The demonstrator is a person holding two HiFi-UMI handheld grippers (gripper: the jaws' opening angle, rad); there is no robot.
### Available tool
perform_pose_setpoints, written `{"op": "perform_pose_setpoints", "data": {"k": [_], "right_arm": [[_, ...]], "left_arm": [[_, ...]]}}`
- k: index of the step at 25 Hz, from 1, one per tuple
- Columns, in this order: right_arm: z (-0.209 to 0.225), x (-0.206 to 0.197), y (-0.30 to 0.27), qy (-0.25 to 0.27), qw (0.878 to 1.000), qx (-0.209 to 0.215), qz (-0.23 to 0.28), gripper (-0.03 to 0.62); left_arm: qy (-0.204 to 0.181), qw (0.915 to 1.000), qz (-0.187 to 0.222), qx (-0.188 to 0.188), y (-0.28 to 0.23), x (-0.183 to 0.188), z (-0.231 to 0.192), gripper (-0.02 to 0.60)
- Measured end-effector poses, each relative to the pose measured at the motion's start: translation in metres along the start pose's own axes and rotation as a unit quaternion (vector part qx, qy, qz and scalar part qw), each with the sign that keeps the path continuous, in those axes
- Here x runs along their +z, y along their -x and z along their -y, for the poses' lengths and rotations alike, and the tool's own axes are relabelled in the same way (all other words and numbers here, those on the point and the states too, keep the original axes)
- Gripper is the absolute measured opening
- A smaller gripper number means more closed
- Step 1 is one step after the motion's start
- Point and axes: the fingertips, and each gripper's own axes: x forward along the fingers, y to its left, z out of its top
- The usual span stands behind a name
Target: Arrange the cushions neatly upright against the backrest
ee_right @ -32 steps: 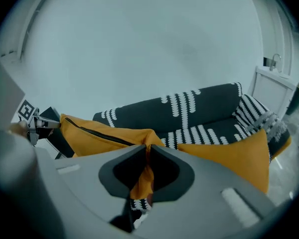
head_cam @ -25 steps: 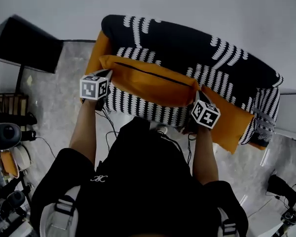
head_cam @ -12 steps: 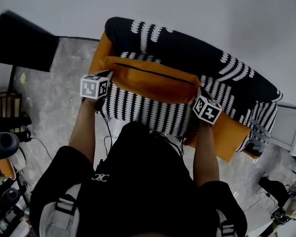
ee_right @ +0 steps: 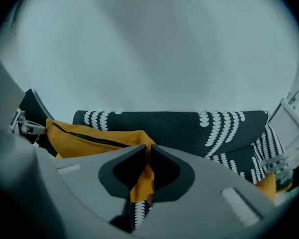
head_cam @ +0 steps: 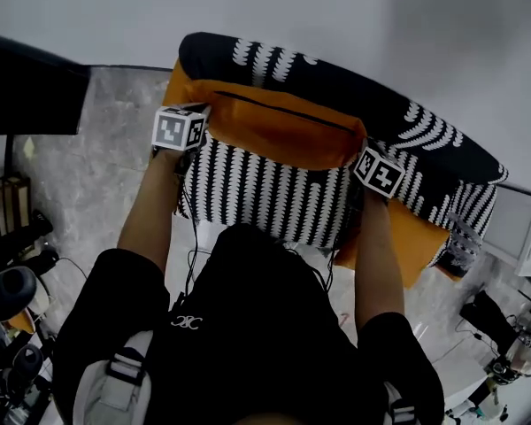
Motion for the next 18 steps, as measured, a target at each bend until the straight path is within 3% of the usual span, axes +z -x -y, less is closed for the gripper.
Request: {"op": "perform_pose_setpoints", "data": {"k": [5,10,13,15,16,18], "right_arm": [[0.001,0.023,-0.033,-0.007,1.0,-0.023,-0.013,0.041],[0.042,0.044,-0.04,0.003,0.999,-0.049,-0.019,0.049],[0.044,0.042,-0.045,0.006,0.997,-0.079,-0.012,0.104],[0.04,0.048,-0.04,0.011,0.995,-0.095,0.0,0.138],[0.039,0.052,-0.031,0.017,0.995,-0.099,0.01,0.123],[0.038,0.059,-0.009,0.026,0.995,-0.091,0.034,0.009]], "left_arm": [[-0.013,0.9998,-0.013,0.003,-0.028,0.026,-0.015,0.008],[-0.002,0.9999,-0.001,-0.013,-0.049,0.053,0.018,0.012],[0.019,0.9992,0.011,-0.033,-0.054,0.048,0.013,0.026],[0.012,0.9998,0.005,-0.016,-0.05,0.043,0.004,0.056],[0.007,0.9999,0.003,-0.007,-0.045,0.042,0.005,0.058],[0.007,1.0,0.005,-0.003,-0.034,0.039,0.018,0.027]]}}
